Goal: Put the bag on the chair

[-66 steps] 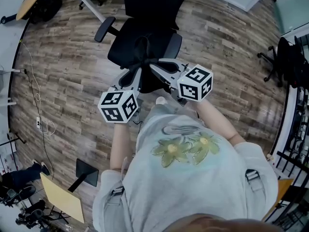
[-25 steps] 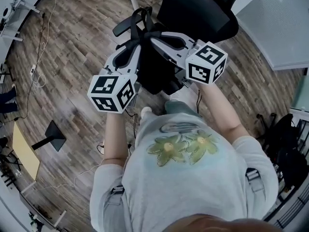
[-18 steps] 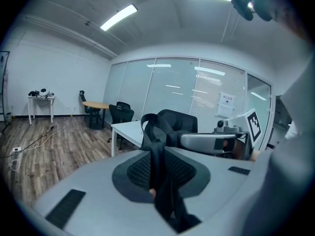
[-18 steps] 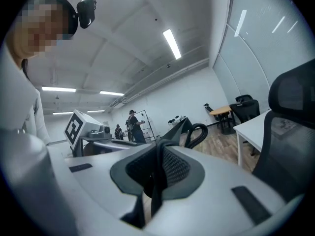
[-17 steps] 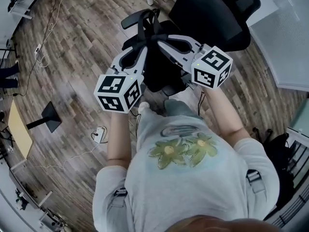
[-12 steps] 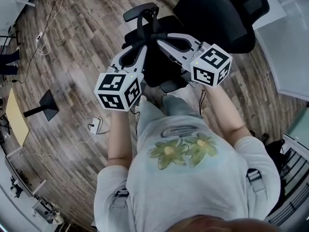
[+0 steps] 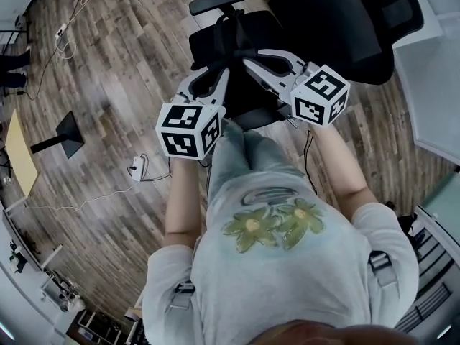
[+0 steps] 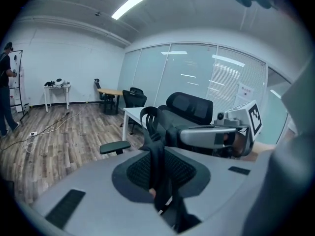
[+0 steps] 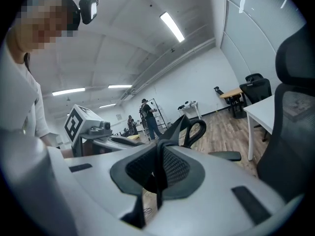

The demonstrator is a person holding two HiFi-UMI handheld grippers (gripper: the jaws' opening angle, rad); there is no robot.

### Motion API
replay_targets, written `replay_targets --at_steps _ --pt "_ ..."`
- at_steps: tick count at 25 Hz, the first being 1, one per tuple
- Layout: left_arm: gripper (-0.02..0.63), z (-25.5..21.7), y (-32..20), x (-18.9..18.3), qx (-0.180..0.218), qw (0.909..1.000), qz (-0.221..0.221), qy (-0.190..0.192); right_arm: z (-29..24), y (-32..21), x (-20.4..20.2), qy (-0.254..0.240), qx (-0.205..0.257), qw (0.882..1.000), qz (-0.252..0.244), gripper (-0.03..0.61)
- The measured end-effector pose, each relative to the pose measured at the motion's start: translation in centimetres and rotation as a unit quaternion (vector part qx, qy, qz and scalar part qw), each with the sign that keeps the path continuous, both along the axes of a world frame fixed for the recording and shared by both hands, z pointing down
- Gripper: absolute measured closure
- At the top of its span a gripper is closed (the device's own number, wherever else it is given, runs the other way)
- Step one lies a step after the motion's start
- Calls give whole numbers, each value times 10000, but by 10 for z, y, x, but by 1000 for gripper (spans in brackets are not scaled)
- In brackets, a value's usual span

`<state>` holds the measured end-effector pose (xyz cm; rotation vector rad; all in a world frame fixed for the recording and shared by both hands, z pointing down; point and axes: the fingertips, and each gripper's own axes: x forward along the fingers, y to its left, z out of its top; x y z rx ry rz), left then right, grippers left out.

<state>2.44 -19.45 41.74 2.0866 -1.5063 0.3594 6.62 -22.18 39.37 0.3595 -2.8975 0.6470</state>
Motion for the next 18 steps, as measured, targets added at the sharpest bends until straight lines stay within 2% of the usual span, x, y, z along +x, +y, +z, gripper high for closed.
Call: replay_targets --at_steps 7,12,18 --pt "541 48 6 7 -560 9982 187 132 47 3 4 358 -303 9989 -63 535" --pt "541 87 18 16 -1013 9940 407 10 85 11 11 729 -634 9953 -76 532" --pt "540 100 13 21 -939 9938 590 64 100 4 16 606 -818 9948 70 532"
